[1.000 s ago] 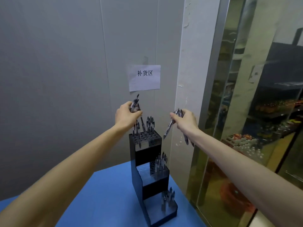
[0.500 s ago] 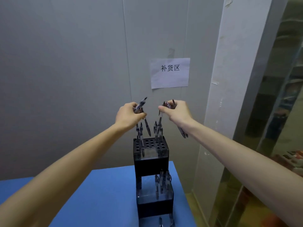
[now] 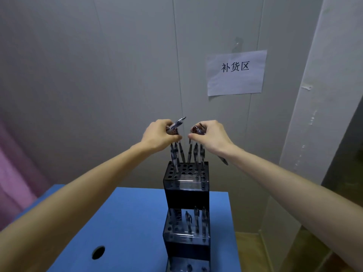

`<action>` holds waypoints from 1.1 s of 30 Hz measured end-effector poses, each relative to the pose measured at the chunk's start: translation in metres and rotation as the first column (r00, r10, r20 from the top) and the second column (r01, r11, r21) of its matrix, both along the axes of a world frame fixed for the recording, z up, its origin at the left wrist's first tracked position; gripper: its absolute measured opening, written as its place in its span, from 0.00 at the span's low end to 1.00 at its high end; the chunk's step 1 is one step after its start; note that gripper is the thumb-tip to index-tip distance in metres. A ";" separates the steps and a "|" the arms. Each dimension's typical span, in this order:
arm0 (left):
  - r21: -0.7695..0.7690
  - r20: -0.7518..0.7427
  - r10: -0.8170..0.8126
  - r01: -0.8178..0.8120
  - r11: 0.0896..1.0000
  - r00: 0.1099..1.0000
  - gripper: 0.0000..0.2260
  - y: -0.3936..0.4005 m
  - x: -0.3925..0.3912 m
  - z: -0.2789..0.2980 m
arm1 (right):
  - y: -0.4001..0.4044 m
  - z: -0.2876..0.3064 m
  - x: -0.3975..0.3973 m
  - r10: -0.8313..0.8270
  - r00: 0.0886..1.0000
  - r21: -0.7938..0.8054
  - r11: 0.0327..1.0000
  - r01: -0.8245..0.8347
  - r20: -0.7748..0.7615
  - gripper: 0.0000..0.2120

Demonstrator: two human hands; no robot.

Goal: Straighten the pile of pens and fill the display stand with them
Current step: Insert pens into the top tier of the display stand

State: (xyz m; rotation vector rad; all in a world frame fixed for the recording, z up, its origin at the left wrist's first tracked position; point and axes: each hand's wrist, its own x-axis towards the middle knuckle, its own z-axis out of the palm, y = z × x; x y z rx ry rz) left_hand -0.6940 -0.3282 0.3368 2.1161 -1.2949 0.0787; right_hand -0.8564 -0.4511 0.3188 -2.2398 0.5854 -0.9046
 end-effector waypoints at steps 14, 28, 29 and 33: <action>-0.007 0.050 -0.138 0.138 0.990 0.989 0.12 -0.006 -0.001 -0.002 | -0.010 -0.003 0.007 -0.004 0.990 -0.074 0.997 -0.006 -0.139 0.06; 0.095 0.010 -0.254 0.252 0.963 0.967 0.12 -0.004 0.014 -0.010 | -0.006 0.004 0.018 0.024 0.910 -0.064 0.996 -0.055 -0.413 0.08; 0.122 0.038 -0.263 0.256 0.959 0.964 0.12 -0.005 0.014 -0.012 | -0.006 0.003 0.019 0.022 0.898 -0.070 0.996 -0.059 -0.440 0.08; 0.249 0.022 -0.312 0.297 0.922 0.950 0.11 -0.011 0.013 -0.010 | -0.006 0.005 0.020 0.005 0.860 -0.079 0.996 -0.052 -0.511 0.11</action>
